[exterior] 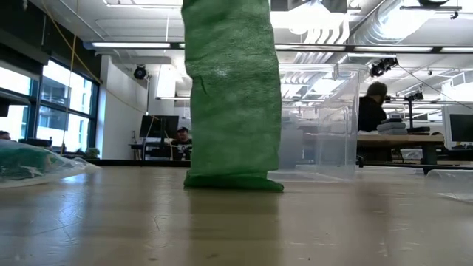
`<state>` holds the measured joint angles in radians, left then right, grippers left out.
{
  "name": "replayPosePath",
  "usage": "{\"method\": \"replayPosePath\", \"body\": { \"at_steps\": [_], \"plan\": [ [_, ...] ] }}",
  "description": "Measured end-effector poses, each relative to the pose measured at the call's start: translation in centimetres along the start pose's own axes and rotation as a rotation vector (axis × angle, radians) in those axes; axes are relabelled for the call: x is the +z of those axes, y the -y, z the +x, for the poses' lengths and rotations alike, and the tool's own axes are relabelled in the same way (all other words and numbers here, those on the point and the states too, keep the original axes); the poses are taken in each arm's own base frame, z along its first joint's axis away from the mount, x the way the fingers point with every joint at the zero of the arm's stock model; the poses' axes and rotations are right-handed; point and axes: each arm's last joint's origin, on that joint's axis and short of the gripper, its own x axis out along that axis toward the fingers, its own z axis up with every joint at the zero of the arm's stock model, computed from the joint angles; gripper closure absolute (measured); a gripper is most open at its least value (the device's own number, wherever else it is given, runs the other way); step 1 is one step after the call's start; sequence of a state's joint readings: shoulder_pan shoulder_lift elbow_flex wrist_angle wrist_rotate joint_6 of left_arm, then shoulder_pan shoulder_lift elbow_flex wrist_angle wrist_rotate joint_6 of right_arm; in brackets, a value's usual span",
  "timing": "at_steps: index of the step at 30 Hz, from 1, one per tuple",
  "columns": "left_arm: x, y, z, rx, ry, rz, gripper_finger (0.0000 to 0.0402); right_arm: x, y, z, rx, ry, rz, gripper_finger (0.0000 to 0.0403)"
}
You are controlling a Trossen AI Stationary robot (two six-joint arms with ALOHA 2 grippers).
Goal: Roll bandage
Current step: Roll the green bandage
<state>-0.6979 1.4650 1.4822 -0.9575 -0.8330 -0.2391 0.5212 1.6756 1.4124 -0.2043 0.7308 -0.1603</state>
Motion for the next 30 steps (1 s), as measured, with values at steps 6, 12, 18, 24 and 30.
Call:
{"method": "replayPosePath", "body": {
  "at_steps": [6,12,18,24,30],
  "plan": [
    [-0.6,-1.5,-3.7,-0.110,0.065,-0.143,0.0186,1.1,-1.1,-3.3,0.038,0.069,-0.151,0.0392],
    [-0.3,1.8,-4.5,-0.097,0.318,-0.111,0.0194,2.5,-3.2,-7.9,0.118,0.198,-0.262,0.0397],
    [-0.3,6.8,-1.6,-0.114,0.594,-0.248,0.0201,3.2,-4.6,-10.3,0.090,0.277,-0.330,0.0396],
    [-0.3,9.1,1.7,0.008,0.790,-0.406,0.0204,3.5,-4.9,-10.9,0.100,0.324,-0.424,0.0397],
    [0.4,8.4,1.9,0.073,0.881,-0.321,0.0204,3.1,-4.5,-9.9,0.139,0.303,-0.446,0.0397]
  ]
}}
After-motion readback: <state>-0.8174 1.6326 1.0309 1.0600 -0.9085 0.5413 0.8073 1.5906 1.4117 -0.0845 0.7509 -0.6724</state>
